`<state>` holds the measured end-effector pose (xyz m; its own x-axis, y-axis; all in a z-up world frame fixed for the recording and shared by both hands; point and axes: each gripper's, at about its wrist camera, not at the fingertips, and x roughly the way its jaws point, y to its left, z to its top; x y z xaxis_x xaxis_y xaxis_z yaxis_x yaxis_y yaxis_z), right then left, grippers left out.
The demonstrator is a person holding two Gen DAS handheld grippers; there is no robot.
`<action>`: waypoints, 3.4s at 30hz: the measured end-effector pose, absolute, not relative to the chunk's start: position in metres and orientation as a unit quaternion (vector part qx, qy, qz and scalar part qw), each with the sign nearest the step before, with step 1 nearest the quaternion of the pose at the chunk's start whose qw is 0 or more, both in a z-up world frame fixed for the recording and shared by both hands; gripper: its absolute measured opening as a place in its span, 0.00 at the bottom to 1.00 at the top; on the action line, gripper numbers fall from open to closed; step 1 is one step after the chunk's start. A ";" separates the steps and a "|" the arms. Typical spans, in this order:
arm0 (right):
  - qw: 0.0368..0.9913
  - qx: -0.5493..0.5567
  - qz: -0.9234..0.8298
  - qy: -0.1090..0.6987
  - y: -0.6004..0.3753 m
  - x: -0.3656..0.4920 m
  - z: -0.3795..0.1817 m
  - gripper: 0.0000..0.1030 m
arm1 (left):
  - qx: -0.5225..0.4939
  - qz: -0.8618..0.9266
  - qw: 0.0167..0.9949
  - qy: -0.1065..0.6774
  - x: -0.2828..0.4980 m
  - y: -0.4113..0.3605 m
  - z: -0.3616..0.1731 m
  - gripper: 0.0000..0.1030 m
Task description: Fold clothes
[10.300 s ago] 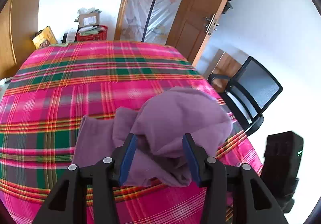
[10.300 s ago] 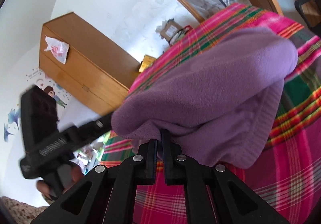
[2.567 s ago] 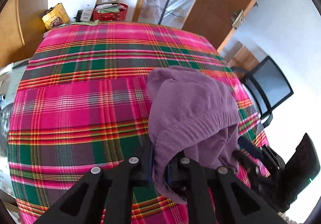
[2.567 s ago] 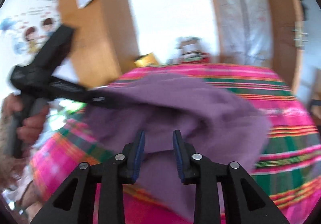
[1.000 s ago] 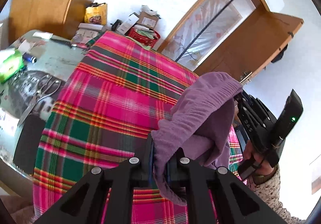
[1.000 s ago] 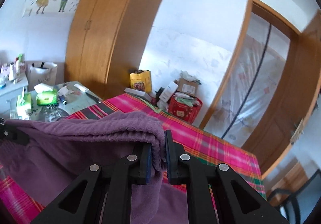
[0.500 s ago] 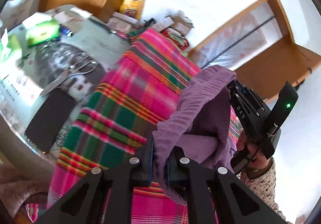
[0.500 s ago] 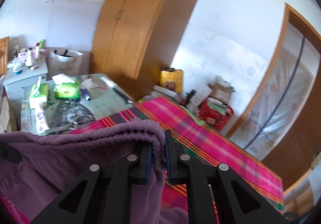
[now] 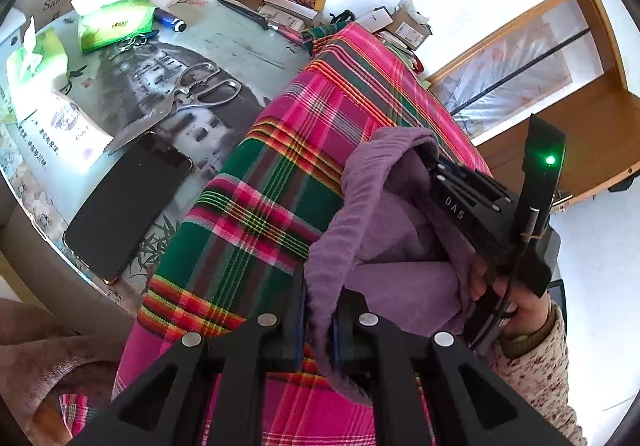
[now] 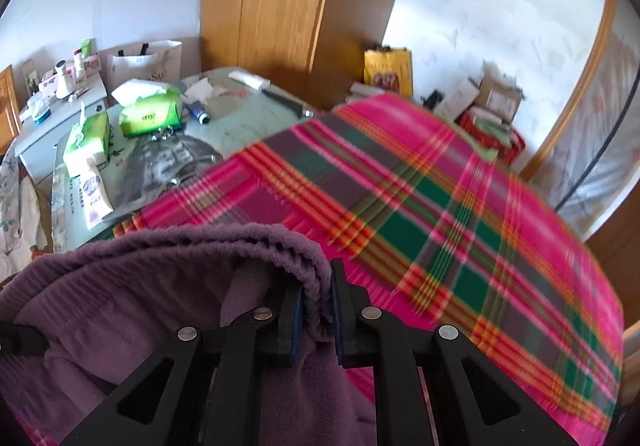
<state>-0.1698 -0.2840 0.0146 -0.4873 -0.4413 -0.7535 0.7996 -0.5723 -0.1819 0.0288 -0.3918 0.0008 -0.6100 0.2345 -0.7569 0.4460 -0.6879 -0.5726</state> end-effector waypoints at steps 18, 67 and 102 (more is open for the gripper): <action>0.358 0.357 -0.830 0.236 -0.145 -0.138 0.066 0.27 | 0.464 -0.815 0.104 0.330 0.038 -0.358 0.010 0.13; 0.212 0.410 -0.886 -0.049 0.136 -0.067 -0.007 0.36 | 0.573 -0.774 -0.205 0.175 -0.096 -0.058 0.020 0.31; 0.254 0.315 -0.910 -0.090 0.126 -0.089 0.043 0.10 | 0.521 -0.775 -0.179 0.311 -0.109 -0.074 0.026 0.42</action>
